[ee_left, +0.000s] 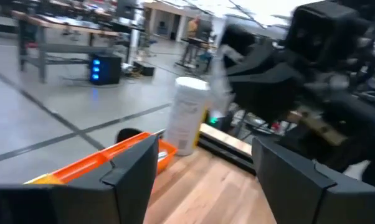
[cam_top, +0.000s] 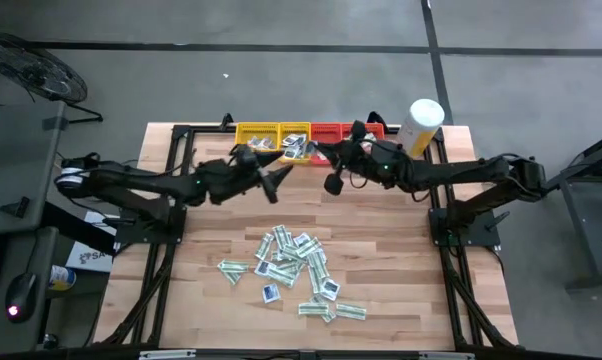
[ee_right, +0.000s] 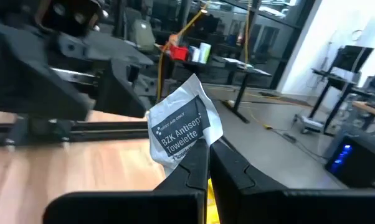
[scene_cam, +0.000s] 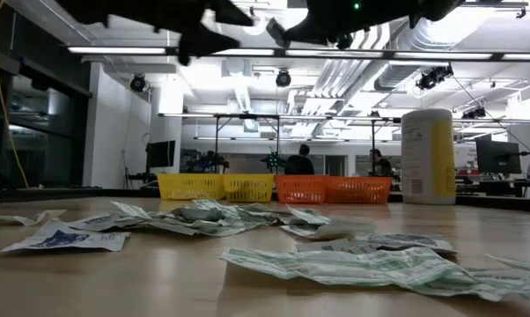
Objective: Pick & Place First Aid Supplies
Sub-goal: Put the gray packet into the right yellow bin
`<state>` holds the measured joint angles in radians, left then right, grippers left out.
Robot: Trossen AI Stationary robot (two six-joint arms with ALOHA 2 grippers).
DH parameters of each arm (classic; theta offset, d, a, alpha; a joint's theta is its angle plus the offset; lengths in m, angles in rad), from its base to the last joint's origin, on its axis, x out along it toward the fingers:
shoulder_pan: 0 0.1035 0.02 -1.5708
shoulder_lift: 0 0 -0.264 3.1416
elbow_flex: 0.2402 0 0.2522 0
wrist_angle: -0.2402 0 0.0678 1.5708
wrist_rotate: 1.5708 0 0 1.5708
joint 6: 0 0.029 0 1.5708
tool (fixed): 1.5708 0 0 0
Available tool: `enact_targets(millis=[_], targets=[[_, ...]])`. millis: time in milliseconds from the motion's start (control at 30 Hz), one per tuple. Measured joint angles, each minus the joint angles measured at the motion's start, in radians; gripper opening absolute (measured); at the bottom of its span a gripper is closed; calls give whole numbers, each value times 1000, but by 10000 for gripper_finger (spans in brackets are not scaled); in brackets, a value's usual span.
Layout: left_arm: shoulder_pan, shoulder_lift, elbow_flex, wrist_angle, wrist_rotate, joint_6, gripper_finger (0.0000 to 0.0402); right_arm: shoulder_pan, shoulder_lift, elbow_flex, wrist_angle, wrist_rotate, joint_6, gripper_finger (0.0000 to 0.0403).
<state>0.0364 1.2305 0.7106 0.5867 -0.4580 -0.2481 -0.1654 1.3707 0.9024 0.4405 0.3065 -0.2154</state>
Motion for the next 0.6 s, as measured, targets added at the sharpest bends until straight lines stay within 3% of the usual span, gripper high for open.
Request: enact_targets(millis=[100,200,333,600], targets=[[29,74,78,-5,80,0,261,-14,-2,0,-25,-11,-21,0],[49,149,145,-9,98,8,261,-21,-3,0,-27,-46,-21,0],[52,220,213,-11,47,29,261,-21,-3,0,-61,-24,-25,0],[49,237,237,-13,-33,42,261,-25,-10,0,-102,-28,-22,0]])
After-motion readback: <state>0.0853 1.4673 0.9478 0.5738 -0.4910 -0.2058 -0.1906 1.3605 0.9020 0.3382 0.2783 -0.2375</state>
